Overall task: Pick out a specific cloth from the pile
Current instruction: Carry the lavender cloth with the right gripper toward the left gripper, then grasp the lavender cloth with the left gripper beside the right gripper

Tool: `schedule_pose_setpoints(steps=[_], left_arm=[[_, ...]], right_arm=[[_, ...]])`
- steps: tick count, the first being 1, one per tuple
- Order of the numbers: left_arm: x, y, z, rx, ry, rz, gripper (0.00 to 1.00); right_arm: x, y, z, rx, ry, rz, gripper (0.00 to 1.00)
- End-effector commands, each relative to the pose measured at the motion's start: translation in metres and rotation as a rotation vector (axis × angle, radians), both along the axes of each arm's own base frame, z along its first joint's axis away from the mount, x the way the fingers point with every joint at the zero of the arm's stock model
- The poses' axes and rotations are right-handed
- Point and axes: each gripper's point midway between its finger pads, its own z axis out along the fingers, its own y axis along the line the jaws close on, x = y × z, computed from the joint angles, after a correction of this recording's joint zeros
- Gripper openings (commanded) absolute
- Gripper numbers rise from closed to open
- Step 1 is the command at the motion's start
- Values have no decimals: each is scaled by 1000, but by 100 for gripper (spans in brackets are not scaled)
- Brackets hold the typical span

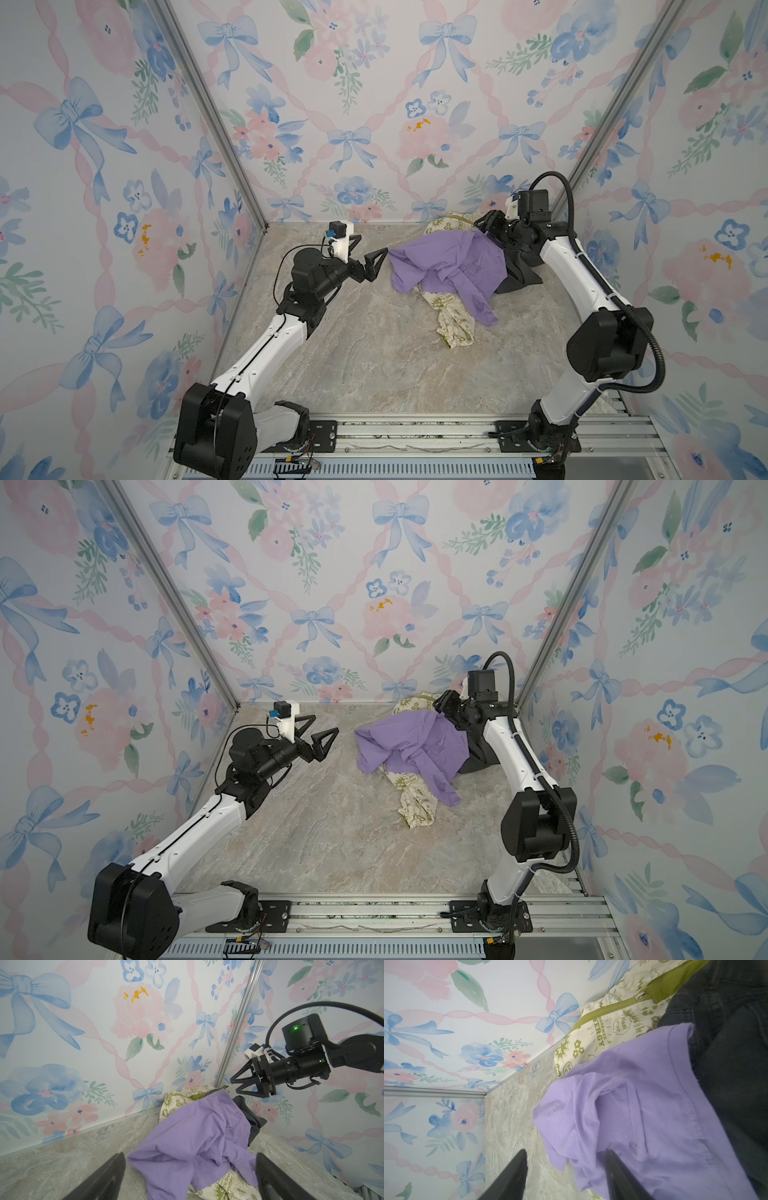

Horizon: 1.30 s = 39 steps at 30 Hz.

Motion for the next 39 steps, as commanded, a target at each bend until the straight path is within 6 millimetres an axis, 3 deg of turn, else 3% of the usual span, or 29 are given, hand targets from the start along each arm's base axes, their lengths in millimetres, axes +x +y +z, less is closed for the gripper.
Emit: schedule_pose_setpoints(steps=[1, 9, 16, 21, 23, 27, 33, 39], left_arm=[[-6, -2, 10, -5, -39, -17, 98], [-11, 3, 9, -1, -48, 3, 98], [-12, 5, 9, 0, -52, 9, 98], [-11, 5, 9, 2, -54, 11, 98], [-10, 5, 8, 3, -50, 11, 98], [-8, 5, 11, -7, -48, 9, 98], [-9, -1, 19, -26, -53, -26, 98], [-11, -14, 34, -39, -79, -86, 98]], right_arm=[[17, 7, -21, 113, 51, -58, 58], [37, 0, -60, 152, 130, -153, 49], [53, 4, -80, 229, 158, -185, 29], [57, 5, -75, 252, 140, -196, 7], [58, 3, -63, 260, 109, -197, 0], [64, 3, -27, 305, 3, -190, 0], [69, 3, 58, 385, -243, -159, 0], [61, 15, 138, 442, -443, -87, 0]])
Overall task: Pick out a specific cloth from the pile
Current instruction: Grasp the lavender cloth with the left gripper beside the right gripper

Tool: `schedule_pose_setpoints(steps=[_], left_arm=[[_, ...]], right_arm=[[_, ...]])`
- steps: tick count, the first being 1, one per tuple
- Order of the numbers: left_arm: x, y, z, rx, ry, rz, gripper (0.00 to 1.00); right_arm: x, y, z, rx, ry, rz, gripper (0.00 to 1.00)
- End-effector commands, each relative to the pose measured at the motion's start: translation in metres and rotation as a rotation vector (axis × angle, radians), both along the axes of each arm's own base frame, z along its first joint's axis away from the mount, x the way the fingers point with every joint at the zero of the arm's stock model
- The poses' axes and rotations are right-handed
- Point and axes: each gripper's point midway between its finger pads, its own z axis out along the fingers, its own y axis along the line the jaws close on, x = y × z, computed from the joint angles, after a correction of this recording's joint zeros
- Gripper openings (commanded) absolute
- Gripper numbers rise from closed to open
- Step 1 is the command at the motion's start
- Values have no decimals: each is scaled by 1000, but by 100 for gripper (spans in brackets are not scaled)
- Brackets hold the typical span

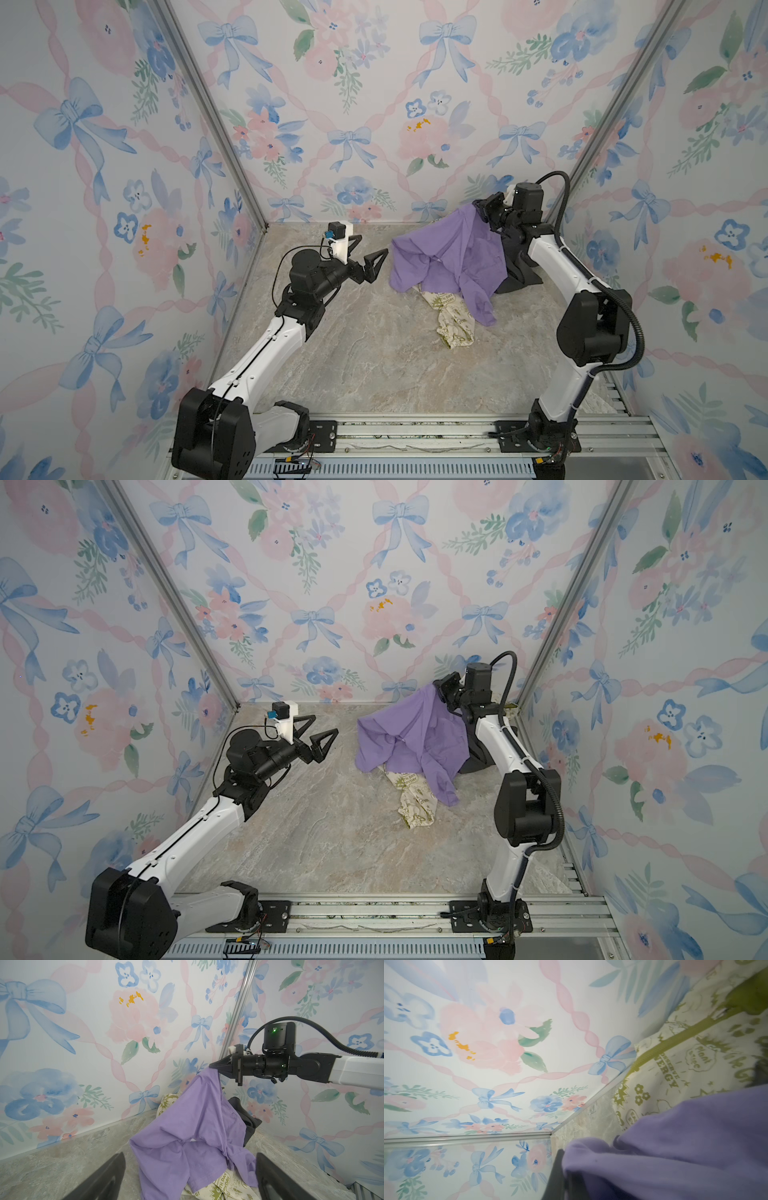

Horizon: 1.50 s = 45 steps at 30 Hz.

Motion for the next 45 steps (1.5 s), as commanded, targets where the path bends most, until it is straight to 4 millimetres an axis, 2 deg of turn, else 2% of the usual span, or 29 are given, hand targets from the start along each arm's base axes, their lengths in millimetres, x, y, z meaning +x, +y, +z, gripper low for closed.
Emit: schedule_pose_setpoints(steps=[1, 5, 10, 17, 22, 26, 30, 33, 39, 42, 45], left_arm=[[-4, -13, 27, -29, -60, -68, 98], [-5, -28, 40, -34, -82, -113, 97], [-4, -48, 55, -44, -102, -162, 93], [7, -83, 59, -58, -83, -211, 89], [21, -106, 53, -72, -47, -235, 84], [40, -114, 48, -110, -4, -216, 80], [53, -123, 45, -151, 27, -230, 73], [62, -129, 42, -174, 55, -239, 62], [73, -137, 41, -191, 73, -261, 31], [74, -135, 41, -189, 70, -252, 3], [75, -130, 43, -190, 64, -246, 0]], right_arm=[[-11, 7, 88, 33, -234, 29, 0], [-26, 31, 126, 8, -329, 86, 0], [-49, 78, 151, -68, -393, 205, 0], [-86, 150, 156, -215, -424, 389, 0], [-99, 183, 148, -217, -413, 454, 0], [-108, 202, 142, -216, -404, 486, 0], [-112, 213, 136, -213, -389, 502, 0], [-115, 218, 133, -214, -384, 511, 0], [-112, 213, 124, -242, -358, 490, 0], [-110, 206, 120, -262, -350, 474, 0], [-105, 194, 114, -275, -334, 443, 1]])
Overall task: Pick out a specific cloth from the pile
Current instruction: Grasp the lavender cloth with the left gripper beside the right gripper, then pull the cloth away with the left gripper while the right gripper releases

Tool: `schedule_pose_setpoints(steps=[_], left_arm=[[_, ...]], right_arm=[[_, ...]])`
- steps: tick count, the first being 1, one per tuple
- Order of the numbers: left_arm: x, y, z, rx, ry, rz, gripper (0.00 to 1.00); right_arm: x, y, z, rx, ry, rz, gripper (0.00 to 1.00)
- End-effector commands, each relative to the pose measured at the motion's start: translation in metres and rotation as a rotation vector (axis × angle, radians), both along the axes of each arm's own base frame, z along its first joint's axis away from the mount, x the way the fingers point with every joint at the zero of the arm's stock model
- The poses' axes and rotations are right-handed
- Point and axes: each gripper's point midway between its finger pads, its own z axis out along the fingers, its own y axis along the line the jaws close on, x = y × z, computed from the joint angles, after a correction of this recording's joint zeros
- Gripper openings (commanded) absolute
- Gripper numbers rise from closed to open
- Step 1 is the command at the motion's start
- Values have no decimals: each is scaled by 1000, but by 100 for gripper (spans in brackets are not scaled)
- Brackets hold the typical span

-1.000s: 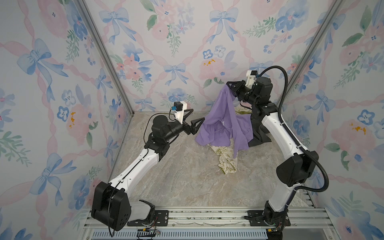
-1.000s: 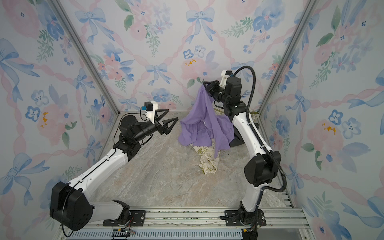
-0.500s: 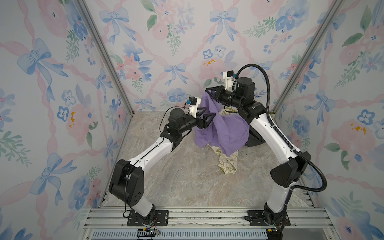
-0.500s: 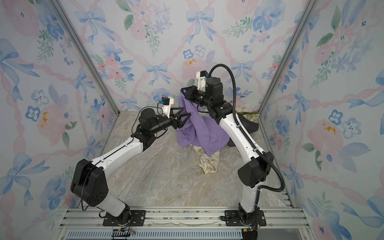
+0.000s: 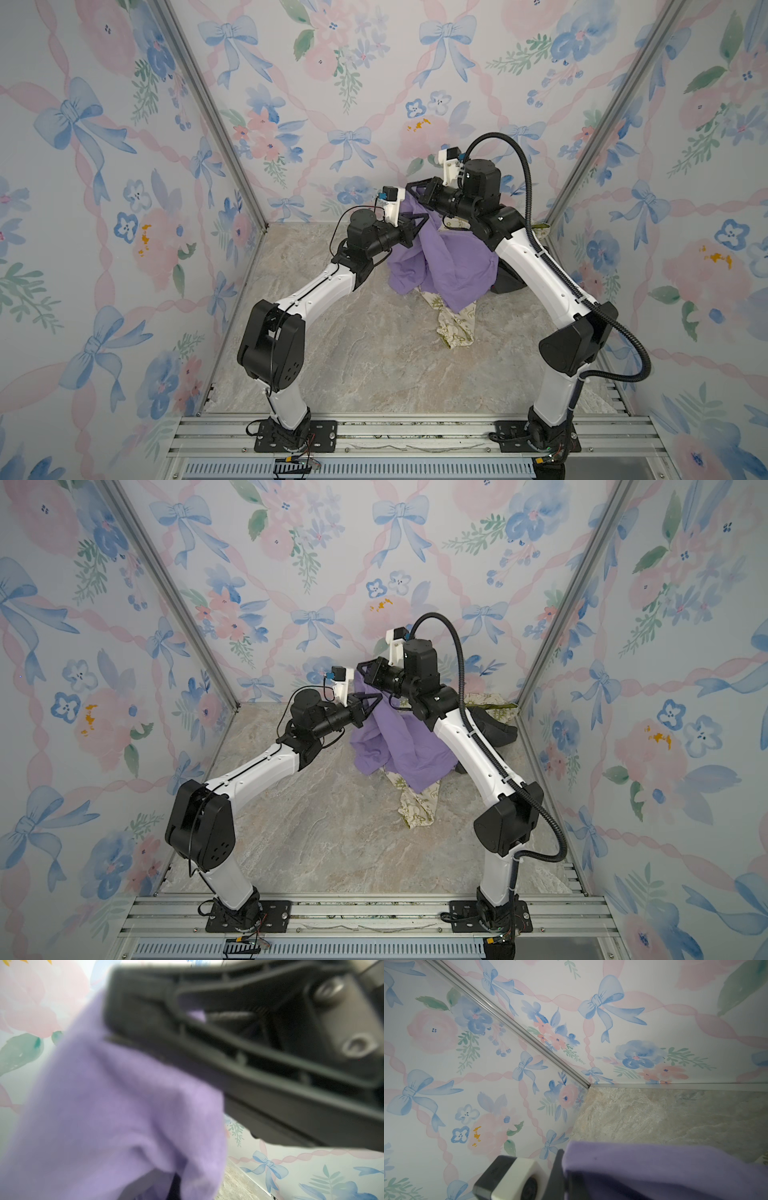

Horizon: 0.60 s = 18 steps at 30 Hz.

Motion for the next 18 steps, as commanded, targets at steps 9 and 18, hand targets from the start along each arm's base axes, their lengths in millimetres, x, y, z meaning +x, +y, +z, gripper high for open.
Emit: schedule_pose_setpoints(steps=[9, 18], left_arm=[[3, 49, 42, -37, -98, 91, 0], [1, 99, 94, -72, -204, 186, 0]], right_arm=[[18, -66, -10, -54, 9, -164, 6], [25, -114, -28, -107, 46, -285, 5]])
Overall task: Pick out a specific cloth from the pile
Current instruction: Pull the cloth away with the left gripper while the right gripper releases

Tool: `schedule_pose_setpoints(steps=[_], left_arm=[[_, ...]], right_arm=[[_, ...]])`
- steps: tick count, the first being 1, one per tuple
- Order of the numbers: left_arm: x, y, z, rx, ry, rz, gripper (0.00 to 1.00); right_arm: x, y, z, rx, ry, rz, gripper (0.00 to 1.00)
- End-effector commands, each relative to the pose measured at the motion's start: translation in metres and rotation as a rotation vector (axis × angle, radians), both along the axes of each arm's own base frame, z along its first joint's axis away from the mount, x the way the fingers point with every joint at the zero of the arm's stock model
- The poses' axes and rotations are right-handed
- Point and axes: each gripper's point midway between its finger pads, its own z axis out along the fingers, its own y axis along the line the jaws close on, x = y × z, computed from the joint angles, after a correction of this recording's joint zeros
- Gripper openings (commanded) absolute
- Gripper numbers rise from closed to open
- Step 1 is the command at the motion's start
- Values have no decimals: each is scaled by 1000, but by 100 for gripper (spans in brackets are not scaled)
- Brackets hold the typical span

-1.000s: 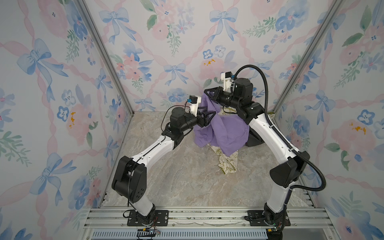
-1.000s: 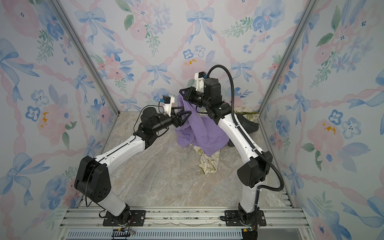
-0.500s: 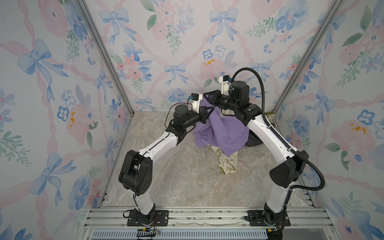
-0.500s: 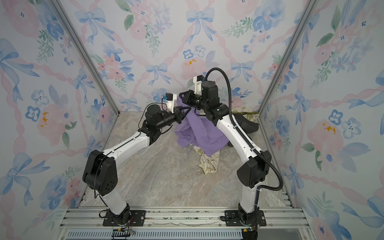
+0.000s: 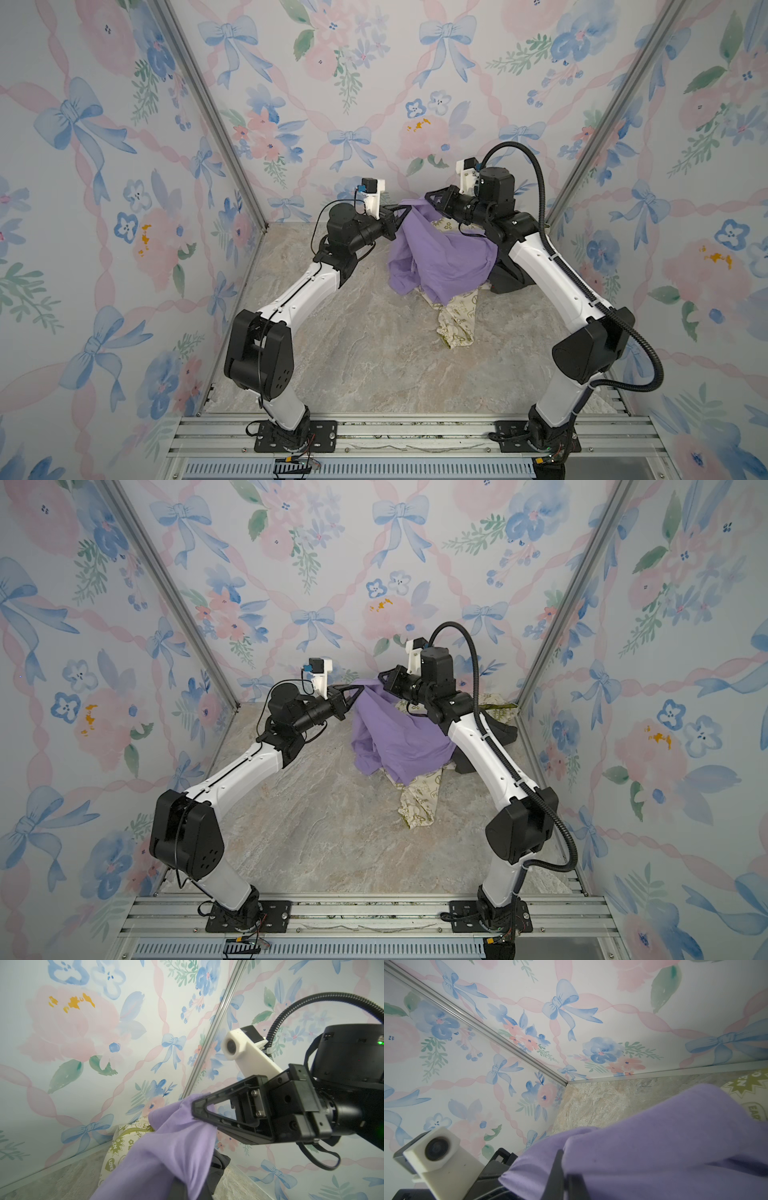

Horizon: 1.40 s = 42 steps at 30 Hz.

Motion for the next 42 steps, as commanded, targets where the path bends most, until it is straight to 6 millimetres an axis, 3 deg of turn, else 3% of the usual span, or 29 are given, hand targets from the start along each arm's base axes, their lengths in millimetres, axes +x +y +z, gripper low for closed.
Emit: schedule_pose_setpoints(steps=[1, 3, 5, 8, 10, 21, 34, 42], left_arm=[[-6, 50, 71, -56, -183, 127, 0], [-8, 57, 82, -54, -217, 143, 0], [-10, 61, 92, -58, -241, 151, 0], [-12, 66, 104, -67, -262, 152, 0], [-13, 70, 110, -70, -271, 159, 0], [-15, 118, 153, -58, -352, 278, 0], [-6, 204, 187, -45, -399, 493, 0], [20, 243, 206, -71, -423, 595, 0]], right_arm=[[18, -61, 2, -54, -20, -195, 5], [17, -62, 2, -51, -24, -194, 6], [16, -61, 5, -46, -34, -186, 14], [15, -58, 11, -26, -53, -166, 48], [14, -57, 17, -15, -70, -165, 58], [14, -63, 21, -25, -87, -178, 72], [16, -60, 6, -31, -47, -161, 84], [21, -61, -5, -37, -27, -158, 85]])
